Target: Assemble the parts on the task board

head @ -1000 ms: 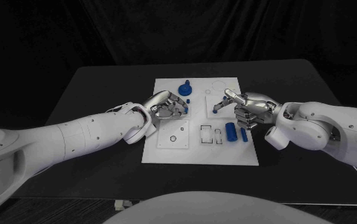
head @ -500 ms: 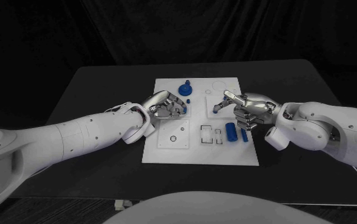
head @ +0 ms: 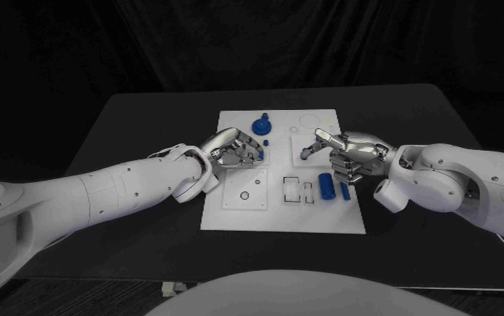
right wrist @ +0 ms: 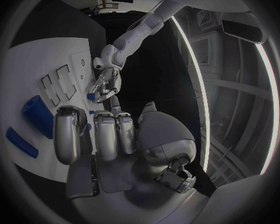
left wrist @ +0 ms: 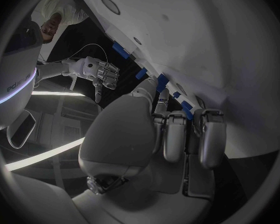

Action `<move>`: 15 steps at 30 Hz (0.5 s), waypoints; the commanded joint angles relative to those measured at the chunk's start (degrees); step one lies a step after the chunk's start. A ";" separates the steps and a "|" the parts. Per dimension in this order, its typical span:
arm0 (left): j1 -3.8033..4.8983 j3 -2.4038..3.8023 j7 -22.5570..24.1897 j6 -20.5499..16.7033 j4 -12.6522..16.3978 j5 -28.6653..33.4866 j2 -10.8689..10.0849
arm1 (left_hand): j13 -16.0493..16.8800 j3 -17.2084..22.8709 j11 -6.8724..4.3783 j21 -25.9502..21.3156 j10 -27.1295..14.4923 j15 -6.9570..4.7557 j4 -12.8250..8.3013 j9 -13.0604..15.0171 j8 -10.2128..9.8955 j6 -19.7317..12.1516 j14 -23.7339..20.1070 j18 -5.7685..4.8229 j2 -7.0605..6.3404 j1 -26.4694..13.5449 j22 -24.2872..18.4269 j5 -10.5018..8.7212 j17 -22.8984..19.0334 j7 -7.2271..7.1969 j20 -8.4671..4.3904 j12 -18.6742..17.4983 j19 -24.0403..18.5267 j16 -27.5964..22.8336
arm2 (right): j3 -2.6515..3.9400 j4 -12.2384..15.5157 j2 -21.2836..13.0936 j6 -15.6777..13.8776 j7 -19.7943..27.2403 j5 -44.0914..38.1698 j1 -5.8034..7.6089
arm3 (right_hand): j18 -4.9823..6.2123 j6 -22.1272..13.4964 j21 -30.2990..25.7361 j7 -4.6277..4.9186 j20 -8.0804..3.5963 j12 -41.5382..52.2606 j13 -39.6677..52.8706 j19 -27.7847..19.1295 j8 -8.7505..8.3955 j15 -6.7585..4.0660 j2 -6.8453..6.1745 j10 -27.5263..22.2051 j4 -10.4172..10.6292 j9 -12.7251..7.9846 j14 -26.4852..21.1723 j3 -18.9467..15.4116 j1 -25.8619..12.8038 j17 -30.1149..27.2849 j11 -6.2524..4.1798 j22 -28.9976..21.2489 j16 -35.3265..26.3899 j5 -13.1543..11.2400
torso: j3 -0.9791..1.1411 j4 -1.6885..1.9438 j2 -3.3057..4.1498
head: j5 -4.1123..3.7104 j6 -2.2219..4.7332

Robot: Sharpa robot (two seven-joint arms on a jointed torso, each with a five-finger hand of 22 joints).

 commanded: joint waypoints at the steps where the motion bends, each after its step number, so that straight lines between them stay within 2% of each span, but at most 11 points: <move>1: -0.30 -0.20 -0.57 1.40 -0.06 0.08 -0.06 | 15.09 -0.45 0.43 -0.28 6.07 0.52 0.17 -0.32 -0.49 -0.56 5.94 -0.61 -0.48 -0.21 13.81 -0.44 15.10 0.14 0.53 -0.03 3.63 0.37 | 0.03 0.03 0.02 0.97 -0.70 -0.14 -0.03 | 0.86 0.08 0.33 0.07 0.35 0.15 15.09 1.96 0.32 0.52 -0.19 5.97 -0.04 -0.06 5.99 0.35 0.62 14.87 0.43 12.53 0.05 0.26 | 0.00 -0.02 0.03 | 0.11 0.00; 9: -0.32 -0.20 -0.44 1.74 -0.16 0.08 -0.11 | 15.09 -1.03 0.57 -0.43 6.07 0.68 0.49 -1.00 -1.09 -1.57 5.94 -0.57 -0.96 -0.51 13.76 -1.30 15.10 0.42 0.71 -0.03 3.53 0.37 | 0.03 -0.04 0.08 1.03 -0.76 -0.14 -0.03 | 0.85 0.19 0.36 0.07 0.35 0.15 15.09 1.98 0.42 0.52 -0.22 5.97 -0.07 -0.05 6.02 0.35 0.66 14.94 0.42 12.54 0.08 0.27 | 0.00 0.01 0.01 | 0.05 0.00; 15: -0.33 -0.20 0.12 1.31 -0.31 0.08 -0.10 | 15.09 -1.62 0.29 -0.49 6.07 0.57 0.45 -1.38 -1.21 -1.81 5.94 -0.54 -1.92 -0.42 13.74 -1.33 15.10 0.30 0.73 -0.03 3.49 0.37 | 0.03 -0.10 0.15 1.06 -0.82 -0.14 -0.04 | 0.85 0.27 0.39 0.06 0.35 0.15 15.09 2.00 0.50 0.52 -0.26 5.97 -0.10 -0.04 6.01 0.35 0.70 14.91 0.42 12.55 0.07 0.26 | 0.00 -0.01 0.00 | 0.05 0.00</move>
